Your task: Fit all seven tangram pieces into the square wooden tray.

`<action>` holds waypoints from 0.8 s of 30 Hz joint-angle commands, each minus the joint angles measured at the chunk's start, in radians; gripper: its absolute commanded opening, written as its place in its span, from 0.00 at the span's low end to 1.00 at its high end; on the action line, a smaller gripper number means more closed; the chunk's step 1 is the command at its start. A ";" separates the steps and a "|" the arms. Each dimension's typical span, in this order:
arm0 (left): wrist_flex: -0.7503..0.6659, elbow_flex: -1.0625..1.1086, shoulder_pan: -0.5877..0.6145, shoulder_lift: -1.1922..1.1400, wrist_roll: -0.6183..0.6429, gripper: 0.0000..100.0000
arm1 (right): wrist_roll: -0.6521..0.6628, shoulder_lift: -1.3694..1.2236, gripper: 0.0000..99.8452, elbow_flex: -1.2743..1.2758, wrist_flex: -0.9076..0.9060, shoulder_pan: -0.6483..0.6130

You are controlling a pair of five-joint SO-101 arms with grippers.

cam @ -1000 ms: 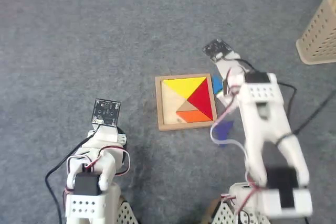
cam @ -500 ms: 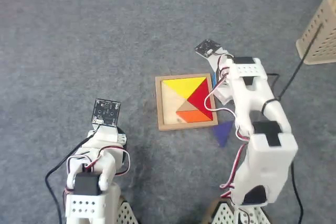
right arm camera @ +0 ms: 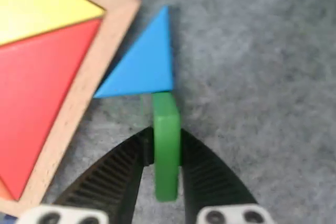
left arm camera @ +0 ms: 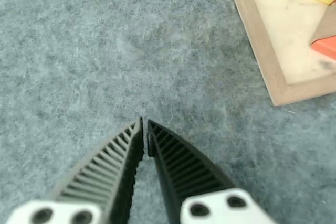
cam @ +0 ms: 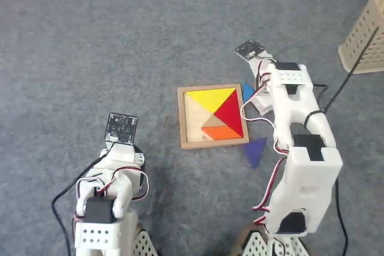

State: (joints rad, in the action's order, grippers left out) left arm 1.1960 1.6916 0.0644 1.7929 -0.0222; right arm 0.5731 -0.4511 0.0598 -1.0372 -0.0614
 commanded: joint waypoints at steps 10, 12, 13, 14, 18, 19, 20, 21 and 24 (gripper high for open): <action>0.005 -0.005 0.005 0.003 0.009 0.01 | -0.176 0.380 0.01 0.054 -0.165 -0.197; 0.005 -0.005 0.005 0.003 0.009 0.01 | -0.201 0.418 0.01 0.087 -0.153 -0.286; 0.005 -0.005 0.005 0.003 0.009 0.01 | -0.209 0.424 0.01 0.106 -0.137 -0.332; 0.005 -0.005 0.005 0.003 0.009 0.01 | -0.209 0.426 0.01 0.124 -0.116 -0.377; 0.005 -0.005 0.005 0.003 0.009 0.01 | -0.212 0.380 0.01 0.199 0.015 -0.506; 0.005 -0.005 0.005 0.003 0.009 0.01 | -0.212 0.360 0.01 0.201 0.030 -0.522; 0.005 -0.005 0.005 0.003 0.009 0.01 | -0.213 0.338 0.01 0.198 0.041 -0.535; 0.005 -0.005 0.005 0.003 0.009 0.01 | -0.213 0.323 0.01 0.195 0.045 -0.547; 0.005 -0.005 0.005 0.003 0.009 0.01 | -0.215 0.266 0.01 0.164 0.065 -0.573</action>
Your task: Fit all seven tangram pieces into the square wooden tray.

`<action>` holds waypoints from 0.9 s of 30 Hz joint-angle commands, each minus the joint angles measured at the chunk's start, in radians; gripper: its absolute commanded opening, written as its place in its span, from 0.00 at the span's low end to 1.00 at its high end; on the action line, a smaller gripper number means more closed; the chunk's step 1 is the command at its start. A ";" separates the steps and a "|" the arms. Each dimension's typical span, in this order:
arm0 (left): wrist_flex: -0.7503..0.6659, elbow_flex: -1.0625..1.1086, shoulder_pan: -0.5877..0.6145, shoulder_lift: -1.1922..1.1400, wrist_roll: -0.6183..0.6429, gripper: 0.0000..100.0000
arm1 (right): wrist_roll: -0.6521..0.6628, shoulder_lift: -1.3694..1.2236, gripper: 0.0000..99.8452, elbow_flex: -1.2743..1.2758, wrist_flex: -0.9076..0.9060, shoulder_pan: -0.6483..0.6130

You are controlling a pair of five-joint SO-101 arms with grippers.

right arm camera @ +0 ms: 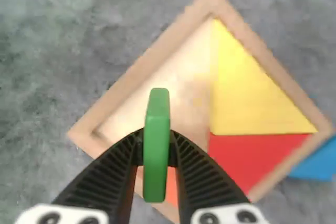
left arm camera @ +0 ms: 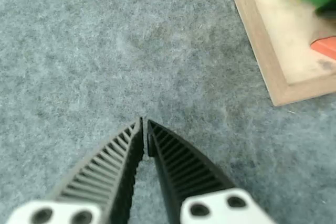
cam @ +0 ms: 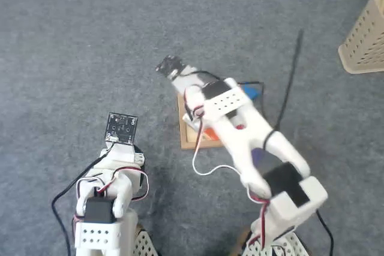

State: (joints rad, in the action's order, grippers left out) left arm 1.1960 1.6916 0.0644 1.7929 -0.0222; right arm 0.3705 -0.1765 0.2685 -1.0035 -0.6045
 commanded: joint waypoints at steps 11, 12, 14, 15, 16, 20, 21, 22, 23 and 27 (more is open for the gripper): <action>0.005 -0.005 0.005 0.003 0.009 0.01 | -0.066 -0.102 0.13 -0.118 0.042 -0.001; 0.005 -0.005 0.005 0.003 0.009 0.01 | -0.066 -0.102 0.13 -0.118 0.044 0.010; 0.005 -0.005 0.005 0.003 0.009 0.01 | -0.066 -0.101 0.13 -0.120 0.048 0.024; 0.005 -0.005 0.006 0.003 0.009 0.01 | -0.066 -0.101 0.13 -0.120 0.048 0.028; 0.005 -0.005 0.006 0.003 0.009 0.01 | -0.066 -0.101 0.13 -0.120 0.048 0.033; 0.005 -0.005 0.006 0.003 0.009 0.01 | -0.066 -0.101 0.13 -0.120 0.048 0.033; 0.005 -0.005 0.006 0.003 0.009 0.01 | -0.066 -0.101 0.13 -0.120 0.047 0.033; 0.005 -0.005 0.006 0.003 0.009 0.01 | -0.066 -0.099 0.13 -0.126 0.044 0.035; 0.005 -0.005 0.006 0.003 0.009 0.01 | -0.066 -0.093 0.13 -0.132 0.039 0.042; 0.005 -0.005 0.006 0.003 0.009 0.01 | -0.068 -0.033 0.13 -0.153 0.002 0.105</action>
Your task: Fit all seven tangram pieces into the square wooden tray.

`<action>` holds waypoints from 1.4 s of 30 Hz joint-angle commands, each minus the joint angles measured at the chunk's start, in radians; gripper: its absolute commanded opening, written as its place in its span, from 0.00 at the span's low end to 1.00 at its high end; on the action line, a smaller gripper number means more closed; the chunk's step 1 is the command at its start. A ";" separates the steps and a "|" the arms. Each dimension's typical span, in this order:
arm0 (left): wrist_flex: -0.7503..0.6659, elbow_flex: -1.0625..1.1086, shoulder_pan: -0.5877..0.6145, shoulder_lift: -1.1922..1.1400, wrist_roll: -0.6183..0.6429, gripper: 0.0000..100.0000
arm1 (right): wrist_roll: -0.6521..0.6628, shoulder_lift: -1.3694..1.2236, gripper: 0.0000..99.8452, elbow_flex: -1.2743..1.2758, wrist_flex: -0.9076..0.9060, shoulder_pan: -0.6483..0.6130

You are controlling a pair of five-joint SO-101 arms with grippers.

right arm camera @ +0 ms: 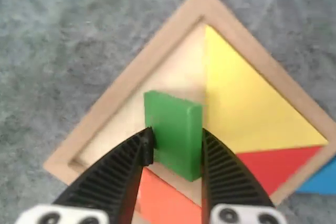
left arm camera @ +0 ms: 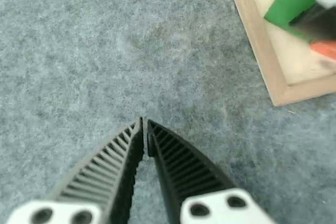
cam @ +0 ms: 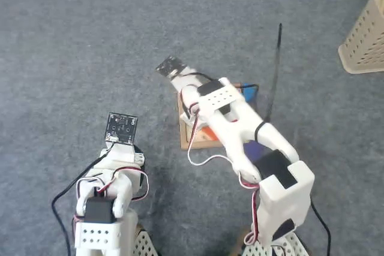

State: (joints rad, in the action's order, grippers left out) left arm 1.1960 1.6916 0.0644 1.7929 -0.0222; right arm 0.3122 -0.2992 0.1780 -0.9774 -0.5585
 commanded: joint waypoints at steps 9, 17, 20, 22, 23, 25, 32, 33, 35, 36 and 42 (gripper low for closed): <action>0.005 -0.005 0.006 0.003 0.009 0.01 | -0.008 0.120 0.13 -0.058 -0.024 0.127; 0.005 -0.005 0.006 0.003 0.009 0.01 | -0.012 0.059 0.13 -0.060 0.087 0.127; 0.005 -0.005 0.006 0.003 0.009 0.01 | -0.008 0.008 0.13 -0.060 0.096 0.117; 0.005 -0.005 0.006 0.003 0.009 0.01 | -0.008 -0.010 0.13 -0.060 0.094 0.105; 0.005 -0.005 0.006 0.003 0.009 0.01 | -0.008 -0.008 0.13 -0.060 0.085 0.104; 0.005 -0.005 0.006 0.003 0.009 0.01 | -0.008 0.031 0.13 -0.072 0.013 0.122; 0.005 -0.005 0.005 0.003 0.009 0.01 | -0.017 0.288 0.13 -0.052 -0.237 0.354; 0.005 -0.005 0.005 0.003 0.009 0.01 | -0.017 0.303 0.13 -0.020 -0.239 0.381; 0.005 -0.005 0.005 0.003 0.009 0.01 | -0.017 0.317 0.13 0.064 -0.220 0.403; 0.005 -0.005 0.005 0.003 0.009 0.01 | -0.017 0.325 0.13 0.112 -0.205 0.406; 0.005 -0.005 0.005 0.003 0.009 0.01 | -0.089 0.390 0.13 0.356 -0.107 0.418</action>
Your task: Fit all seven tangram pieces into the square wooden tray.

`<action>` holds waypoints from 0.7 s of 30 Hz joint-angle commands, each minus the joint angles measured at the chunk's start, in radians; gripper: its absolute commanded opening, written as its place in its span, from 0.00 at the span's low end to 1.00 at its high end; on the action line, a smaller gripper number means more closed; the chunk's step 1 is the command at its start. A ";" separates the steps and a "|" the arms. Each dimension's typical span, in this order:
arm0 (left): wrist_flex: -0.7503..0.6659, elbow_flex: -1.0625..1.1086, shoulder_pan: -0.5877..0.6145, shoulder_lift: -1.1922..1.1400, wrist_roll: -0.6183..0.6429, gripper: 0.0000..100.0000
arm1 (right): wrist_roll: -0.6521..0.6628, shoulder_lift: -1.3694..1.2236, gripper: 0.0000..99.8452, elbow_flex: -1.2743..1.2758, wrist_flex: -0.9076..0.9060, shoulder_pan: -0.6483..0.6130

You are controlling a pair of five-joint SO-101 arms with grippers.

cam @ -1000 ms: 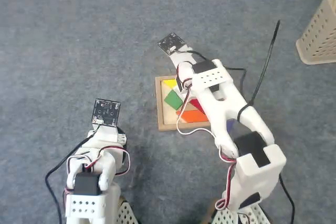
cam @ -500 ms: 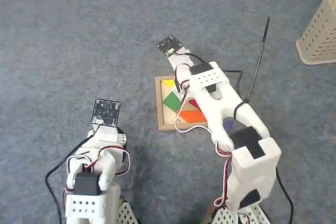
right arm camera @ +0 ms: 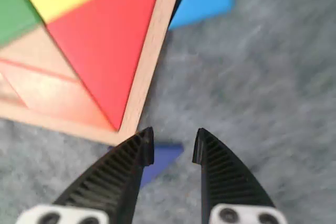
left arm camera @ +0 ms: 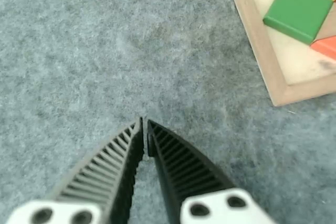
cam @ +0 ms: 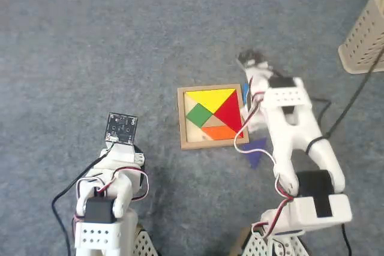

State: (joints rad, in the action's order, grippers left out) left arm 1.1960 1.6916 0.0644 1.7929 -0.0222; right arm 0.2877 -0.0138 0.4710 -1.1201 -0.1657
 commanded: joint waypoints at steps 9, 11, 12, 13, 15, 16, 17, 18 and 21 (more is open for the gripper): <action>0.005 -0.005 0.005 0.003 0.009 0.01 | -0.104 0.458 0.13 0.534 0.424 0.094; 0.005 -0.005 0.005 0.003 0.009 0.01 | -0.101 0.536 0.13 0.641 0.509 0.119; 0.005 -0.005 0.005 0.003 0.009 0.01 | -0.097 0.568 0.13 0.684 0.539 0.130; 0.005 -0.005 0.005 0.003 0.009 0.01 | -0.081 0.595 0.13 0.717 0.570 0.139; 0.005 -0.005 0.005 0.003 0.009 0.01 | -0.049 0.634 0.13 0.772 0.619 0.143; 0.005 -0.005 0.005 0.003 0.009 0.01 | -0.037 0.647 0.13 0.793 0.634 0.140; 0.005 -0.005 0.005 0.003 0.009 0.01 | -0.032 0.653 0.13 0.809 0.645 0.140; 0.005 -0.005 0.005 0.003 0.009 0.01 | -0.031 0.654 0.13 0.819 0.653 0.142; 0.005 -0.005 0.005 0.003 0.009 0.01 | -0.031 0.653 0.13 0.829 0.648 0.145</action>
State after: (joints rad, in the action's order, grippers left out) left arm 1.1960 1.6916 0.0644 1.7929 -0.0222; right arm 0.2325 0.5923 1.3027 -0.4956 -0.0338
